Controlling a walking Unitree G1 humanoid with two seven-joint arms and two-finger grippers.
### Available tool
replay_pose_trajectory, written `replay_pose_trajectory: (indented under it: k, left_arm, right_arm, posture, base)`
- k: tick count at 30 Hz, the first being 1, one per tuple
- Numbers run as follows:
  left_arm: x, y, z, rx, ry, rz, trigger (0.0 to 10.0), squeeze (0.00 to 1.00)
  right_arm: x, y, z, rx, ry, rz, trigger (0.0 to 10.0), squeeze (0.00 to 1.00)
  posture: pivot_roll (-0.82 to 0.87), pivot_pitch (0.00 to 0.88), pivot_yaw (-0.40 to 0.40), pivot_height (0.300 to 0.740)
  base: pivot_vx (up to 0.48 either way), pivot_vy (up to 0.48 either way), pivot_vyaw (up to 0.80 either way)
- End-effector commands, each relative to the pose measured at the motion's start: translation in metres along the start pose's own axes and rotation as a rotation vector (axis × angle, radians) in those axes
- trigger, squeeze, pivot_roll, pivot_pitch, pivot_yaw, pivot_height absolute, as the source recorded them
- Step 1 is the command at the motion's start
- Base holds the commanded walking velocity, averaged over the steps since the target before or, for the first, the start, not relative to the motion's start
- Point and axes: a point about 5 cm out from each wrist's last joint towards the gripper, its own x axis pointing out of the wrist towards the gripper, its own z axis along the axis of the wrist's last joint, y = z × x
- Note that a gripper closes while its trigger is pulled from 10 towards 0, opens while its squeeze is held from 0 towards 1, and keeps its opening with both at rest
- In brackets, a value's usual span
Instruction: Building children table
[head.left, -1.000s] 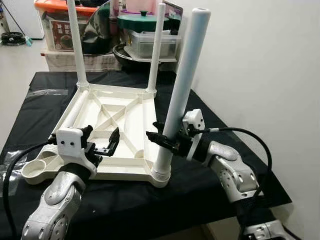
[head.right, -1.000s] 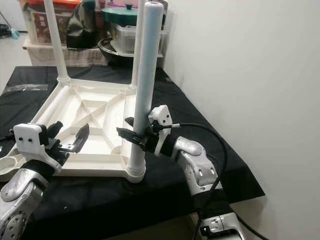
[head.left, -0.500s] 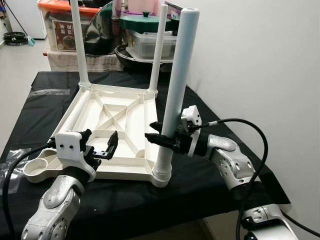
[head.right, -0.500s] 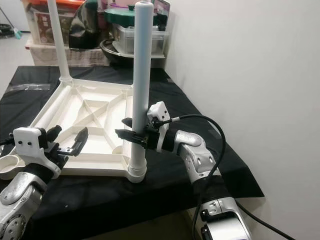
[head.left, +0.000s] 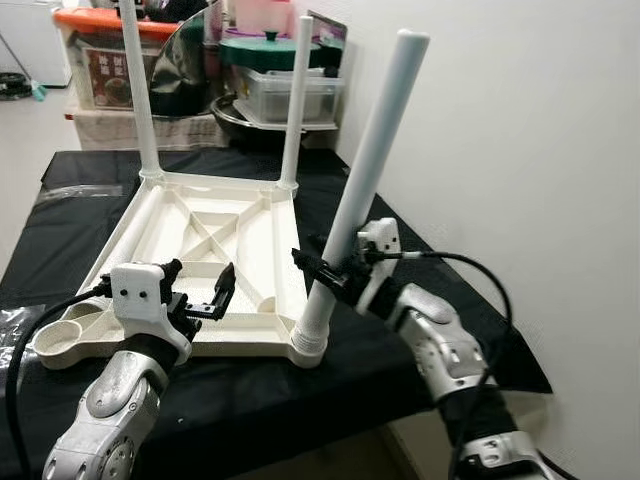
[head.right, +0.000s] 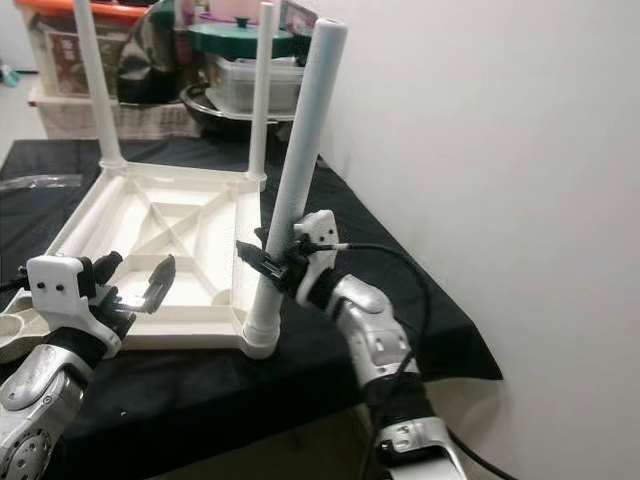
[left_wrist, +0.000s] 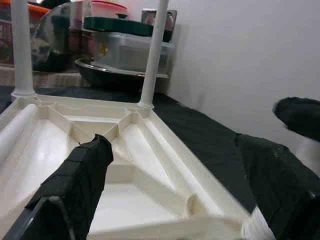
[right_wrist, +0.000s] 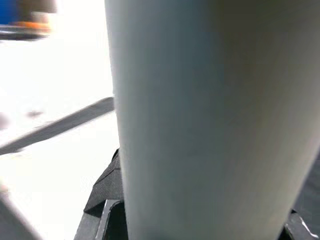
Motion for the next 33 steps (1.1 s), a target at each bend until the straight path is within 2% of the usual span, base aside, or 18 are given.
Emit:
replay_pose_trajectory:
  k: [1, 4, 6, 8, 13, 16, 21, 28, 29, 33]
  left_arm:
    - [-0.002, 0.002, -0.002, -0.002, 0.012, 0.016, 10.0, 0.0]
    - [-0.002, 0.002, -0.003, -0.001, 0.014, 0.018, 10.0, 0.0]
    - [-0.003, 0.004, -0.003, 0.002, 0.015, 0.021, 10.0, 0.0]
    - [-0.002, 0.004, -0.003, 0.004, 0.014, 0.023, 10.0, 0.0]
    - [-0.002, 0.006, -0.002, 0.005, 0.012, 0.031, 10.0, 0.0]
    - [-0.002, 0.005, -0.003, 0.004, 0.014, 0.031, 10.0, 0.0]
    - [-0.003, 0.007, -0.004, 0.006, 0.017, 0.036, 10.0, 0.0]
    - [-0.003, 0.008, -0.004, 0.007, 0.017, 0.036, 10.0, 0.0]
    - [-0.001, 0.007, -0.004, 0.008, 0.017, 0.034, 10.0, 0.0]
    - [-0.001, 0.007, -0.004, 0.01, 0.017, 0.032, 10.0, 0.0]
  right_arm:
    - [-0.026, -0.043, -0.045, -0.044, 0.225, -0.438, 10.0, 0.0]
    - [-0.03, -0.046, -0.045, -0.104, 0.233, -0.511, 10.0, 0.0]
    - [-0.032, -0.047, -0.055, -0.1, 0.306, -0.53, 10.0, 0.0]
    - [-0.032, -0.047, -0.058, -0.09, 0.33, -0.535, 10.0, 0.0]
    - [-0.03, -0.048, -0.063, -0.01, 0.349, -0.559, 10.0, 0.0]
    - [-0.027, -0.047, -0.068, 0.1, 0.365, -0.615, 10.0, 0.0]
    - [-0.032, -0.05, -0.072, 0.106, 0.378, -0.698, 10.0, 0.0]
    - [-0.033, -0.049, -0.074, 0.112, 0.383, -0.704, 10.0, 0.0]
    - [-0.03, -0.044, -0.071, 0.099, 0.345, -0.649, 10.0, 0.0]
    - [-0.027, -0.039, -0.069, 0.102, 0.309, -0.592, 10.0, 0.0]
  posture:
    - [0.1, 0.0, -0.127, 0.74]
    - [0.1, 0.0, -0.127, 0.74]
    - [0.1, 0.0, -0.13, 0.74]
    - [0.1, 0.0, -0.13, 0.74]
    - [0.1, 0.0, -0.136, 0.74]
    - [0.11, 0.0, -0.138, 0.74]
    - [0.11, 0.0, -0.135, 0.74]
    - [0.1, 0.0, -0.131, 0.74]
    - [0.1, 0.0, -0.129, 0.74]
    - [0.1, 0.0, -0.13, 0.74]
  base:
    - [0.0, 0.0, 0.0]
    - [0.0, 0.0, 0.0]
    - [0.0, 0.0, 0.0]
    - [0.0, 0.0, 0.0]
    - [0.0, 0.0, 0.0]
    - [0.0, 0.0, 0.0]
    - [0.0, 0.0, 0.0]
    - [0.0, 0.0, 0.0]
    - [0.0, 0.0, 0.0]
    - [0.0, 0.0, 0.0]
